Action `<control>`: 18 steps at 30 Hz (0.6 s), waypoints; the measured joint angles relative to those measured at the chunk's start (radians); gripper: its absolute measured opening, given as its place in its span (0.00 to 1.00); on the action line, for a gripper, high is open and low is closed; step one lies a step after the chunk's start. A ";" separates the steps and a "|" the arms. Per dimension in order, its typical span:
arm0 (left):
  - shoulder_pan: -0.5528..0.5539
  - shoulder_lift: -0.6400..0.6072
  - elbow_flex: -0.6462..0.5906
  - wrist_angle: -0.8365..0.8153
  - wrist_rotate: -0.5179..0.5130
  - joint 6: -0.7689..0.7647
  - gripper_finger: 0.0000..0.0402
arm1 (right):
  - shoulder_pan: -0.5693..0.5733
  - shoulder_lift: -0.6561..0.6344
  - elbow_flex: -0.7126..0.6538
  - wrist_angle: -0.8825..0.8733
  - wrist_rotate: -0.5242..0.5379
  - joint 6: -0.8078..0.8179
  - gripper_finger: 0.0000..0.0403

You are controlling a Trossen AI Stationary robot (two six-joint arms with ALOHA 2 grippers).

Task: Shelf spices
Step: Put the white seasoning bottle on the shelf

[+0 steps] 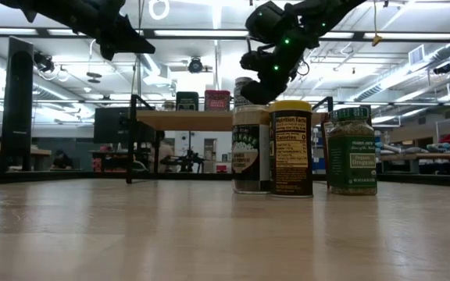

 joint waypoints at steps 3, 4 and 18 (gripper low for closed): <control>0.000 0.000 0.000 0.000 0.000 0.002 0.00 | 0.033 0.000 0.000 -0.033 0.038 0.043 0.00; 0.000 0.000 0.000 0.000 0.000 0.008 0.00 | 0.045 0.000 0.000 -0.044 0.049 0.057 0.00; 0.000 0.000 0.000 0.000 0.000 0.014 0.00 | 0.144 0.000 0.000 -0.049 0.020 0.068 0.00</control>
